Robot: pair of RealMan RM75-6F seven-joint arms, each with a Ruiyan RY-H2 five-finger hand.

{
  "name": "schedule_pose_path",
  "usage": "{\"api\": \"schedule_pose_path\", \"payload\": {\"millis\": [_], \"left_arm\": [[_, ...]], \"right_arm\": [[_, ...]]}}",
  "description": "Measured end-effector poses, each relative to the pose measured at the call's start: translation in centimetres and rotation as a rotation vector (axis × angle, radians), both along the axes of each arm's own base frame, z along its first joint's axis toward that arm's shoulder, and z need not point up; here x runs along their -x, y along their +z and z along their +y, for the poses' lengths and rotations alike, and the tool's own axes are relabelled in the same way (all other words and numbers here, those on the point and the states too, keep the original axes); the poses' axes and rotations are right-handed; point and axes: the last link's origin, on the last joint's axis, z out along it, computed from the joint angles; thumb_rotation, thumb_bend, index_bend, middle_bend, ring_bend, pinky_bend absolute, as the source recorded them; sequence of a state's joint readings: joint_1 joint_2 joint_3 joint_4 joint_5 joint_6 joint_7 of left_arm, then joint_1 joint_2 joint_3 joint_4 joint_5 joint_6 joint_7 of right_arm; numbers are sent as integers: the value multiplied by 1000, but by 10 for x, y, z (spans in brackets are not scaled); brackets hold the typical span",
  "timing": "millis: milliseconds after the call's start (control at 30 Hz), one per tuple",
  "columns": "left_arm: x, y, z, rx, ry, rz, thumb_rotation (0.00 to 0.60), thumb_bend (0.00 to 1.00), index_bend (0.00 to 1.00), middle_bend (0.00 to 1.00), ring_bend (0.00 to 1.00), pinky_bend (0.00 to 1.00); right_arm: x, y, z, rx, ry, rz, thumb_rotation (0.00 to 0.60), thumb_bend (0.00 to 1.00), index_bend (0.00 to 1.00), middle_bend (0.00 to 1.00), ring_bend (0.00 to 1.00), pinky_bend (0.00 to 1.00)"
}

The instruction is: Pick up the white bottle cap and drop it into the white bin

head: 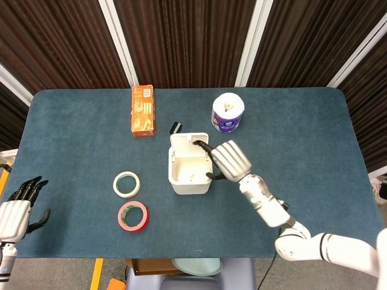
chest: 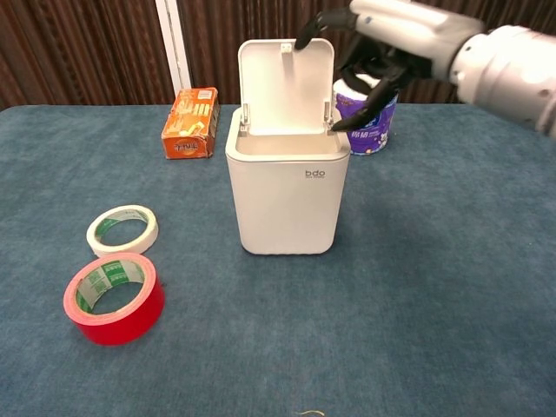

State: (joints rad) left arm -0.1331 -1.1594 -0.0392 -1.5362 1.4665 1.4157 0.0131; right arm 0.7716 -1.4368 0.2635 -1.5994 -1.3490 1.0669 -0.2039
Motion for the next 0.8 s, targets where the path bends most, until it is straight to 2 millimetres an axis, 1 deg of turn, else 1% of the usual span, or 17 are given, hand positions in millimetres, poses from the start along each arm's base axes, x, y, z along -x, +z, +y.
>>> {"api": "schedule_pose_path", "payload": {"millis": [100,200,267,367,467,500,533,567,667,733,767,800], "left_arm": [[0,0,0,-2,2,0,600,405,149,86,104,276],[0,0,1,-5,1,4,600,406,149,86,104,275],[0,0,1,-4,2,8,600,406,149,87,104,275],[0,-2,1,-3,3,16,600,405,149,88,104,275],[-1,-4,1,1,3,31,600,405,149,89,105,275],[-1,-5,1,4,2,36,600,406,149,89,105,275],[-1,-6,1,6,0,43,600,408,149,89,105,275],[-2,-7,1,8,-2,48,600,409,149,90,105,275],[-3,-9,1,13,-6,64,600,409,149,90,105,276],[-4,-11,2,15,-8,68,600,410,149,90,108,276],[-4,-12,2,17,-10,68,600,411,149,90,110,276],[-4,-13,2,20,-10,72,600,412,149,91,112,276]], "right_arm": [[13,14,9,39,-2,-28,600,67,366,913,949,974],[33,32,21,109,-7,-53,600,67,385,913,943,966],[53,47,31,172,-22,-58,600,66,392,913,936,959],[87,69,50,261,-65,-54,600,67,428,904,895,916],[125,85,73,328,-126,-30,600,66,462,870,852,873],[136,88,80,342,-147,-20,600,67,474,842,824,848],[151,92,88,355,-174,-8,600,67,482,795,779,813],[161,94,93,361,-195,-2,600,67,483,754,736,784],[191,98,105,361,-267,1,600,67,458,563,509,652],[210,101,109,355,-325,-4,600,66,394,414,333,542],[216,101,109,347,-349,-3,600,65,369,371,280,492],[221,101,109,337,-370,-1,600,65,332,318,211,411]]}}
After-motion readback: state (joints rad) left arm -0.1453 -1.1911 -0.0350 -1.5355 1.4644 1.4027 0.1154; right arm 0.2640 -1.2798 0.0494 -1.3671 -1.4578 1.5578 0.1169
